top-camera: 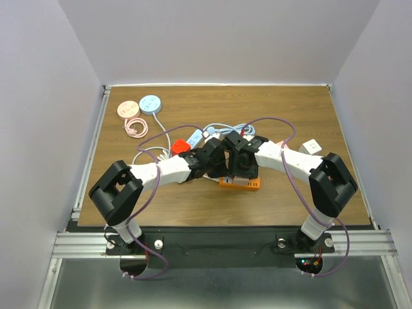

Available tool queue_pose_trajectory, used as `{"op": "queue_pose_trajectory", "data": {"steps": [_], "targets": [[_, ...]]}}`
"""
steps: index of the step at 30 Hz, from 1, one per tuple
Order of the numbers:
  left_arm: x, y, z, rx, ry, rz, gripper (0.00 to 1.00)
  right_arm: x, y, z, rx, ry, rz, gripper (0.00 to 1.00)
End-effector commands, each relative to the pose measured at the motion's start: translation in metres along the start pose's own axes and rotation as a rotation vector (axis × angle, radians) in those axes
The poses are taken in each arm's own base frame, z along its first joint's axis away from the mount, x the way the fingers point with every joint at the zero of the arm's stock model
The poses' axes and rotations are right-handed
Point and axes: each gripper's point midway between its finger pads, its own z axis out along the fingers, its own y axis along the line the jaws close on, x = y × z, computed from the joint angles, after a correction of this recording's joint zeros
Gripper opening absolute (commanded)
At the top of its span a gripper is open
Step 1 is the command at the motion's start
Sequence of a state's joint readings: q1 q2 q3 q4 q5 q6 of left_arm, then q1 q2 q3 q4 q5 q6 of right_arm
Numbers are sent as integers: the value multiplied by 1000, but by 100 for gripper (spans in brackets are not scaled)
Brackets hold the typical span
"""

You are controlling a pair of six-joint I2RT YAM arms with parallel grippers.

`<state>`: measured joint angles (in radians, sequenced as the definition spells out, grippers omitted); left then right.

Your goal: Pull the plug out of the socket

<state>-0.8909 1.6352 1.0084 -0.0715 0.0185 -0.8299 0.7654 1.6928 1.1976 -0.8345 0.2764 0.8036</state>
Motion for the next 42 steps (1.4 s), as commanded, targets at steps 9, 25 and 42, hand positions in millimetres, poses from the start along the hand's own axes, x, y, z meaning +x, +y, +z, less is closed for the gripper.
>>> {"op": "queue_pose_trajectory", "data": {"steps": [9,25,42], "targets": [[62,63,18,-112,155,31,0,-9,-3,-14,-5,-48,25,0],[100,115,51,-250,262,71,0,-46,17,-84,-163,-134,68,0],[68,73,36,-138,191,96,0,-88,-136,-56,177,-139,213,1]]}}
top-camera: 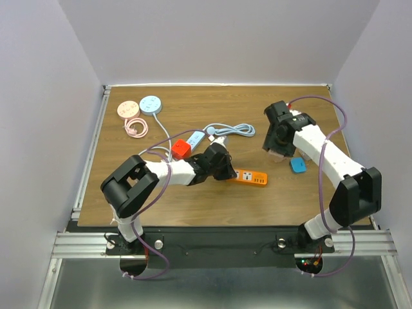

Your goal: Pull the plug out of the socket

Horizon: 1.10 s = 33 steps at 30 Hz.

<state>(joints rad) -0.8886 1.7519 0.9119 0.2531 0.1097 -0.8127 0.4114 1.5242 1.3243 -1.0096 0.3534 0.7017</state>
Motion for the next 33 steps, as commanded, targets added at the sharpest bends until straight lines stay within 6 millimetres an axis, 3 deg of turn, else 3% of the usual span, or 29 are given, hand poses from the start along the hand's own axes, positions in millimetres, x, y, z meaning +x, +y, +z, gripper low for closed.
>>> {"op": "queue_pose_trajectory", "data": {"steps": [1,4,6,9,13,18,19,20,22,23,26,30,33], "targets": [[46,66,-13,-258,184,73,0,2,-28,5,68,-6,-46,1],[31,47,-19,-235,165,96,0,18,-42,21,105,28,-28,0],[10,23,-27,-196,118,111,0,27,-51,28,125,45,-17,0],[-12,0,-36,-175,76,137,0,28,-66,39,171,46,6,1],[-30,-18,-41,-158,52,162,0,25,-94,61,268,47,56,2],[-35,-25,-52,-152,48,162,0,14,-108,80,307,59,100,14],[-37,-29,-55,-142,40,161,0,11,-111,82,311,62,115,19],[-43,-36,-61,-124,19,162,0,5,-107,84,300,62,124,37],[-53,-48,-68,-101,-8,166,0,-4,-106,84,301,46,146,60],[-56,-54,-70,-85,-11,169,0,-10,-104,82,291,35,157,80],[-64,-74,-74,-32,-16,190,0,-36,-91,70,229,-15,177,100],[-62,-86,-71,-11,4,228,0,-66,-80,37,136,-98,196,100],[-57,-75,-67,-73,25,244,33,-78,-81,13,114,-137,210,100]]}}
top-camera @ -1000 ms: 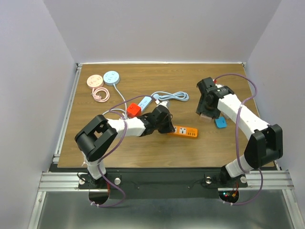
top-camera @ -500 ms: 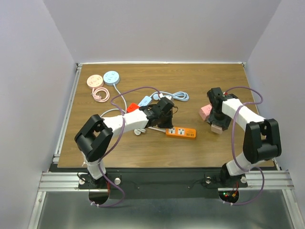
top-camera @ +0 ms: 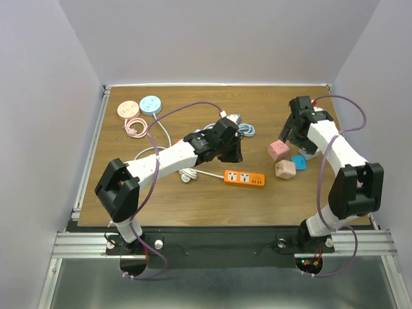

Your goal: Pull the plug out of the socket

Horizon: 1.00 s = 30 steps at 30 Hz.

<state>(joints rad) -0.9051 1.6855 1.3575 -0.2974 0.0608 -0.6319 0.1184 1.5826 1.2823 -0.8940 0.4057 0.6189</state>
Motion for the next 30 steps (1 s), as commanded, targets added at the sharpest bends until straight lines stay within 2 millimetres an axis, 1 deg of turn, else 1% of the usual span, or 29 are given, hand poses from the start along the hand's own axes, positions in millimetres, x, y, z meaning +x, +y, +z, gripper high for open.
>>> {"op": "queue_pose_trajectory", "data": {"steps": [1,2,3,4,5,6,7,8,9,11,12,15,16,17,19,20,21,22,23,24,27,30], "targets": [[6,1,-5,-39,30,52,54,-36,-4,-51,-81,-114,49,100],[12,11,-3,-88,47,41,61,-37,-6,-56,-84,-120,53,100],[16,15,-1,-104,65,35,67,-37,-7,-66,-107,-124,54,100],[15,22,0,-145,59,35,68,-36,-8,-66,-105,-122,50,100],[15,25,1,-168,61,25,71,-34,-5,-74,-150,-117,51,100],[21,36,5,-226,77,-10,72,-28,-4,-75,-166,-101,43,100],[22,41,6,-257,76,-29,73,-24,-3,-76,-184,-90,33,100],[23,49,7,-306,72,-75,77,-17,-3,-79,-212,-72,29,100],[24,51,8,-321,69,-102,78,-13,-2,-81,-225,-63,29,100],[23,56,8,-342,45,-198,85,-4,-1,-82,-255,-41,19,100],[23,56,8,-337,37,-240,85,0,-1,-82,-262,-33,11,100],[22,65,9,-330,13,-368,86,10,1,-83,-294,-3,-7,100],[22,65,9,-326,3,-421,86,12,1,-82,-295,4,-12,100],[23,70,8,-346,-9,-454,86,12,2,-83,-304,4,-14,100],[19,72,4,-355,-45,-544,86,14,1,-83,-308,8,-23,100],[20,77,3,-367,-47,-548,87,14,1,-83,-309,6,-25,100],[25,86,3,-390,-58,-619,87,15,1,-83,-313,8,-27,100],[29,90,3,-400,-59,-663,87,15,2,-83,-313,10,-32,100],[37,98,3,-420,-56,-698,87,14,2,-84,-319,6,-35,100],[36,99,0,-418,-76,-759,87,15,3,-84,-322,9,-41,100],[41,105,-1,-432,-104,-843,87,15,2,-85,-324,8,-45,100],[45,109,2,-452,-101,-884,87,18,3,-83,-331,16,-52,100]]}}
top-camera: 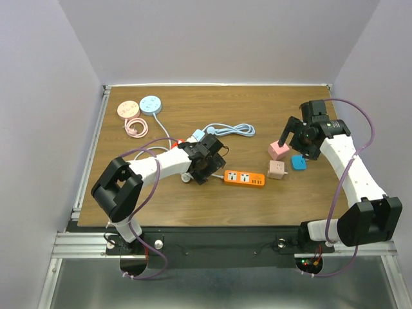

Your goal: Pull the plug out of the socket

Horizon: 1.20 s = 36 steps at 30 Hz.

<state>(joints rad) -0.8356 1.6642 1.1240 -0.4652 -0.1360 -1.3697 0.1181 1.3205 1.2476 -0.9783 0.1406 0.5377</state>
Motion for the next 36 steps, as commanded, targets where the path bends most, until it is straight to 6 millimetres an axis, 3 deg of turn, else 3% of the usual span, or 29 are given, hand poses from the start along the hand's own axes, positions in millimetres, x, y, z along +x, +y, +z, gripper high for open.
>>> {"op": "queue_pose_trajectory", "data": {"steps": [1,6,18,24,26,30,34,36], "targets": [[-8,-8,-6,21,-36,-149,87,-2,3,-7,-37,-18,-15,100],[-3,2,21,-45,13,-162,86,-1,6,-7,-57,-13,-15,100],[10,17,48,-133,68,-185,79,2,5,-8,-64,-20,-17,100],[32,30,69,-242,179,-172,59,-2,8,-12,-78,-27,-14,100],[41,44,76,-298,215,-170,56,-2,8,-13,-82,-30,-12,100],[50,61,77,-365,250,-166,50,-1,8,-15,-87,-36,-8,100],[56,76,73,-409,276,-150,39,0,8,-14,-88,-37,0,100],[61,89,69,-436,296,-134,26,0,8,-14,-89,-36,3,100]]}}
